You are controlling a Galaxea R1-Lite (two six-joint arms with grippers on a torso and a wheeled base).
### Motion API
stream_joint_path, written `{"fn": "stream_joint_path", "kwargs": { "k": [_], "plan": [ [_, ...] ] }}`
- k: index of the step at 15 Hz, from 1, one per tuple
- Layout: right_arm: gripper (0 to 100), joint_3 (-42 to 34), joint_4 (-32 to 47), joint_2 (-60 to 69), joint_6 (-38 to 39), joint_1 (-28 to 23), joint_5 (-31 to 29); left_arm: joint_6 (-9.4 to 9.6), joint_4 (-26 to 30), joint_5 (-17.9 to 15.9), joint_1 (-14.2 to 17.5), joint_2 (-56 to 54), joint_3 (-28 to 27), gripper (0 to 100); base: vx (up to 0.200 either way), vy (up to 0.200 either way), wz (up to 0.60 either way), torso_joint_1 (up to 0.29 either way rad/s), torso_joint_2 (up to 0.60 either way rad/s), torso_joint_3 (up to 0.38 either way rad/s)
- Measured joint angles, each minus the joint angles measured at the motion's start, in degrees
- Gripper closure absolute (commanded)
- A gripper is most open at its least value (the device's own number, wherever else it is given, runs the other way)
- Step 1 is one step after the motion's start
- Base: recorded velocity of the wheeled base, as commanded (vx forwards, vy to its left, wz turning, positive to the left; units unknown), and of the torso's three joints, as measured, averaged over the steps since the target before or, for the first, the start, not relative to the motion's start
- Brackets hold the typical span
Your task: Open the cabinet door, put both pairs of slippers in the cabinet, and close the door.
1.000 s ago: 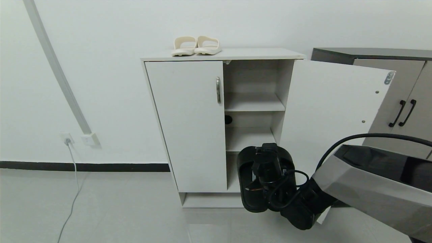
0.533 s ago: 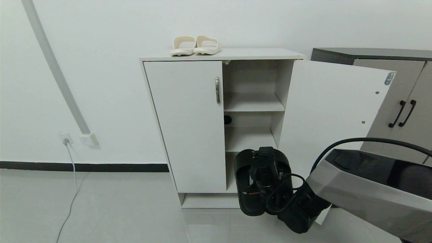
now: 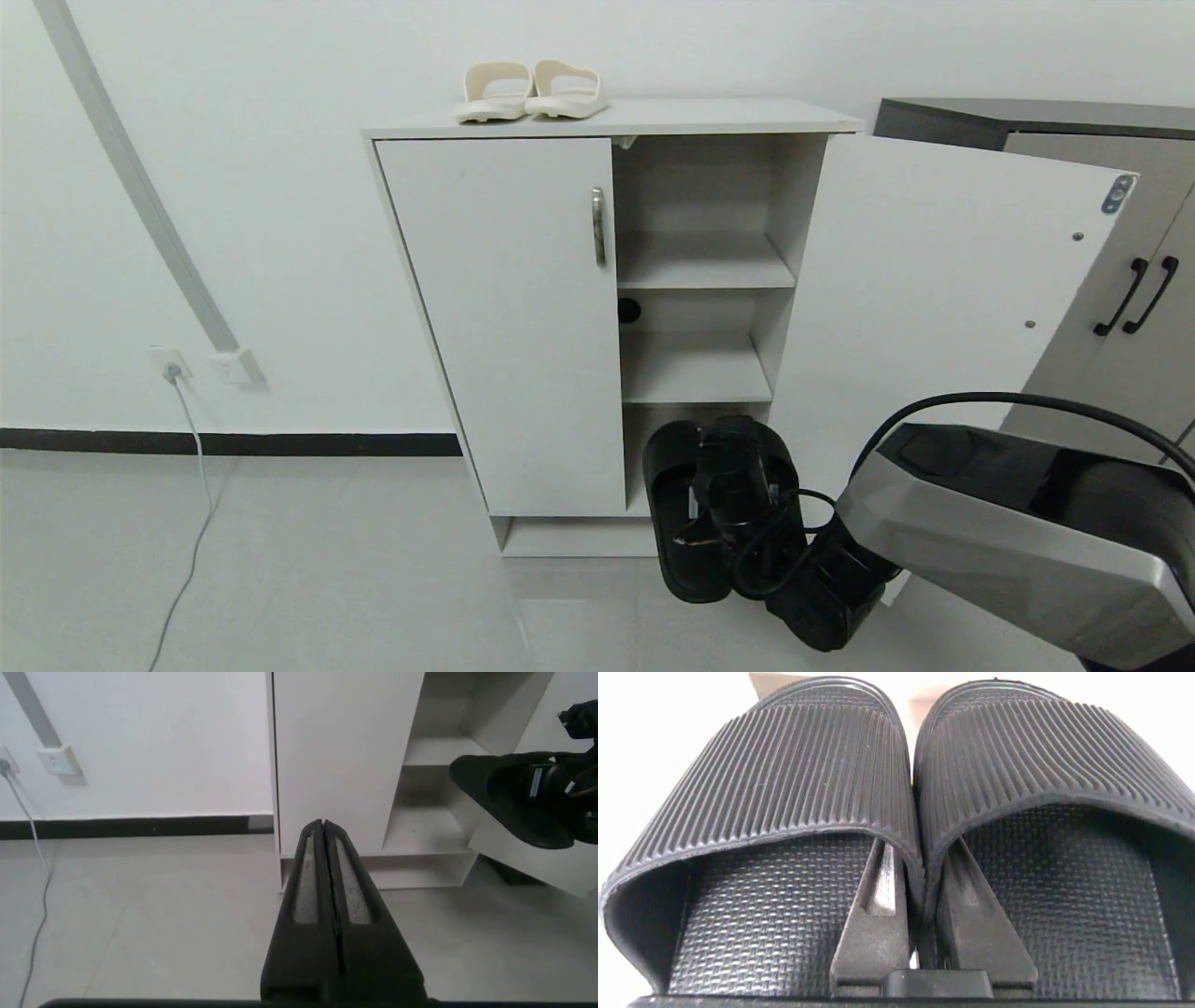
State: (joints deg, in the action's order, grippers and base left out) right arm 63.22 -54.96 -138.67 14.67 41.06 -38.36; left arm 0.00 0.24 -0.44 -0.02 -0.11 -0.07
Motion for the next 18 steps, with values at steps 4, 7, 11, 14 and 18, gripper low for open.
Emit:
{"fn": "stream_joint_path", "kwargs": {
  "k": [4,7,11,14,18],
  "plan": [
    [100,0.2,0.1,-0.3,-0.1,-0.2,0.9,0.0,0.0,0.0,0.0,0.0,0.0,100,0.0,0.0,0.0,0.006,0.0,-0.198],
    [100,0.4,0.1,-0.7,0.0,-0.5,0.9,0.0,0.0,0.0,0.0,0.0,0.0,100,0.0,0.0,0.0,0.002,0.0,-0.204],
    [100,0.4,-2.3,-1.9,-0.1,-0.7,1.1,-0.05,-0.1,0.1,0.0,0.0,0.1,100,0.0,0.0,0.0,0.003,0.0,-0.114],
    [100,0.1,-11.1,-2.7,-2.8,-1.0,0.6,-0.05,-0.1,0.1,0.0,0.0,0.1,100,0.0,0.0,0.0,0.0,0.0,0.0],
    [100,-1.2,-21.4,-3.9,-10.5,-1.7,0.5,-0.07,-0.1,0.1,0.0,0.0,0.1,100,0.0,0.0,0.0,0.0,0.0,0.0]
  ]
}}
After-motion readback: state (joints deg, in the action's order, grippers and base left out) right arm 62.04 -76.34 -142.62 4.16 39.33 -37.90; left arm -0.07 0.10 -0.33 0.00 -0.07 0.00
